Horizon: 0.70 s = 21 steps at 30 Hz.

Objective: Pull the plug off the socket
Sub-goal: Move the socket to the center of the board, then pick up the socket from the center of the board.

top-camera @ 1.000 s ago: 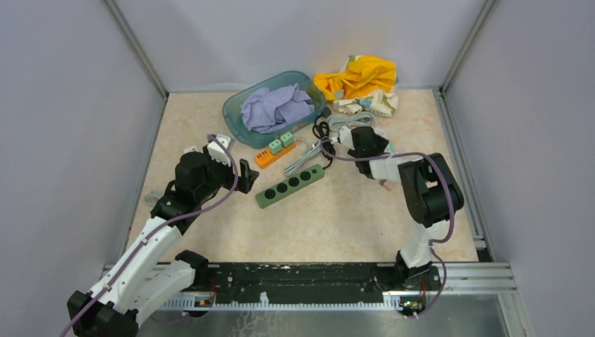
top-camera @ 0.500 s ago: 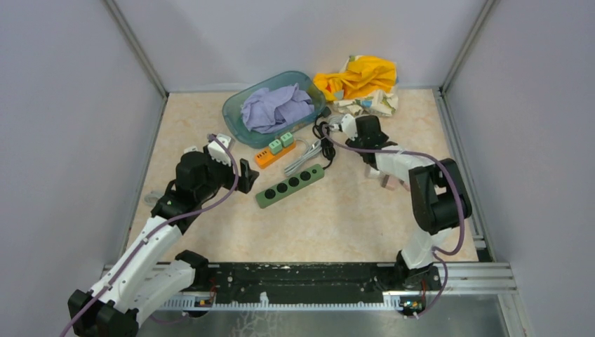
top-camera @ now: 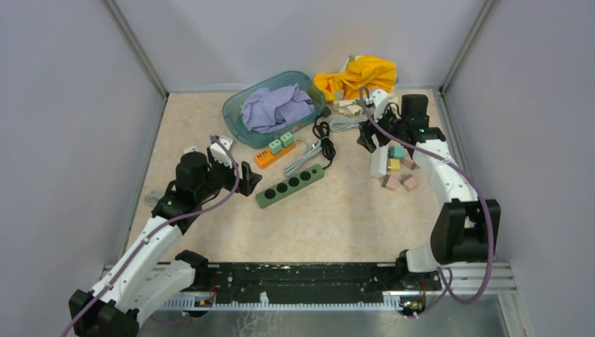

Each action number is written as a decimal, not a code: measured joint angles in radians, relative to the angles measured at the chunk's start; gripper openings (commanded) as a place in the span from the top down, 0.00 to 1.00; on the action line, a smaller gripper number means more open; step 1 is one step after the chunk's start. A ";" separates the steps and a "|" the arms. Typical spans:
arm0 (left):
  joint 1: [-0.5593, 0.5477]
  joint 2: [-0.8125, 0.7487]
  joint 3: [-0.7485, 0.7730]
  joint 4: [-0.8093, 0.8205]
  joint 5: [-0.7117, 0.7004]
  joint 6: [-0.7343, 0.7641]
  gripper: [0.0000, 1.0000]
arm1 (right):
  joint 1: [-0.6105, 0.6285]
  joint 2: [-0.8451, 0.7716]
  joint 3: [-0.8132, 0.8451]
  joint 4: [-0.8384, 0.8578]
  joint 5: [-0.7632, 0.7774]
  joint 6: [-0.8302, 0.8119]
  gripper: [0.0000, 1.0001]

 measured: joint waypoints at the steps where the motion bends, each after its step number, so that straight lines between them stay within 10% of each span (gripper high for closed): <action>1: 0.001 0.000 -0.003 0.003 0.011 0.000 0.00 | -0.010 -0.021 0.000 -0.007 -0.052 0.009 0.25; 12: 0.015 0.064 -0.018 0.024 -0.020 -0.008 0.00 | -0.051 -0.253 -0.196 0.190 -0.644 0.363 0.24; 21: 0.123 0.105 -0.018 0.079 -0.077 -0.122 0.00 | -0.051 -0.319 -0.285 0.326 -0.712 0.471 0.23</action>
